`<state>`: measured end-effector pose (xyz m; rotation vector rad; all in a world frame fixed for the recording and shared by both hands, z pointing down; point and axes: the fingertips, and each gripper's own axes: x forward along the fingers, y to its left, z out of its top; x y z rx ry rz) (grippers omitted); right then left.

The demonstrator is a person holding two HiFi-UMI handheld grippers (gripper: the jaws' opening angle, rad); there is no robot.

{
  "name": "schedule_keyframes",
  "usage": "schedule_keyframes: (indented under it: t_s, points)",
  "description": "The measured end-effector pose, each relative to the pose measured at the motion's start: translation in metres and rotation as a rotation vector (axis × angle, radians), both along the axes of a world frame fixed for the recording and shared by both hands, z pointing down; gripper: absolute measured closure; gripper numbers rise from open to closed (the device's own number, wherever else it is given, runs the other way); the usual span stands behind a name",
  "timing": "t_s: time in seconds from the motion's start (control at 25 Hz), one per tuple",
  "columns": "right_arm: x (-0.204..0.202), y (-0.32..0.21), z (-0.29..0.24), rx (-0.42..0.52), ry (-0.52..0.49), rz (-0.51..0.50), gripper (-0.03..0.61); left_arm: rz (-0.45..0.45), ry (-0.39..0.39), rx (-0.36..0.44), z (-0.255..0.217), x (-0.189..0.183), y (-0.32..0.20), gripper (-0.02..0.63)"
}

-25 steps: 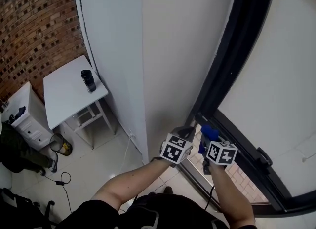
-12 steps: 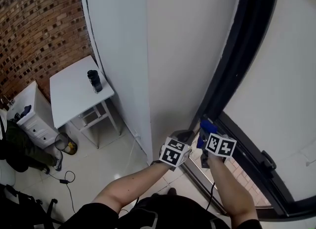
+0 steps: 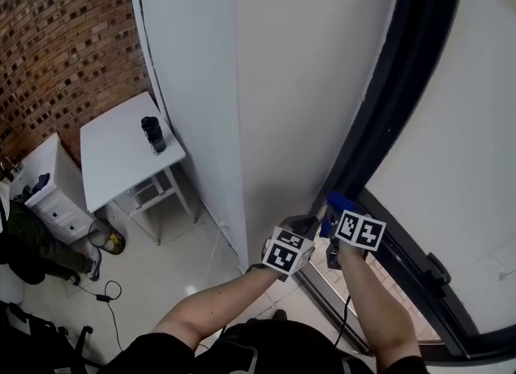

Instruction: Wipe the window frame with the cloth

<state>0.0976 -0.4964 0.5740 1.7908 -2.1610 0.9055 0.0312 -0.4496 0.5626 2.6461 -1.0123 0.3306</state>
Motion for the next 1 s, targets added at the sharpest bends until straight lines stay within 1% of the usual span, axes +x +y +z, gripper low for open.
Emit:
schedule_keyframes:
  t_s: [0.24,0.44,0.72,0.88,1.0]
  points:
    - [0.002,-0.003,-0.012,0.005,-0.027,0.013,0.433,0.004,0.001,-0.003,-0.003,0.001,0.0,0.624]
    - [-0.002,-0.004,-0.033,0.026,-0.049,0.001,0.433,0.009,0.029,-0.017,-0.01,0.001,0.002,0.624]
    - [-0.001,0.0,-0.061,0.058,-0.116,-0.009,0.433,0.012,0.036,0.009,-0.016,0.0,0.006,0.624]
    - [0.0,-0.001,-0.084,0.08,-0.098,-0.023,0.433,0.014,0.053,0.008,-0.024,0.001,0.005,0.624]
    - [-0.002,0.002,-0.098,0.108,-0.066,-0.037,0.433,0.02,0.062,0.018,-0.029,0.003,0.007,0.624]
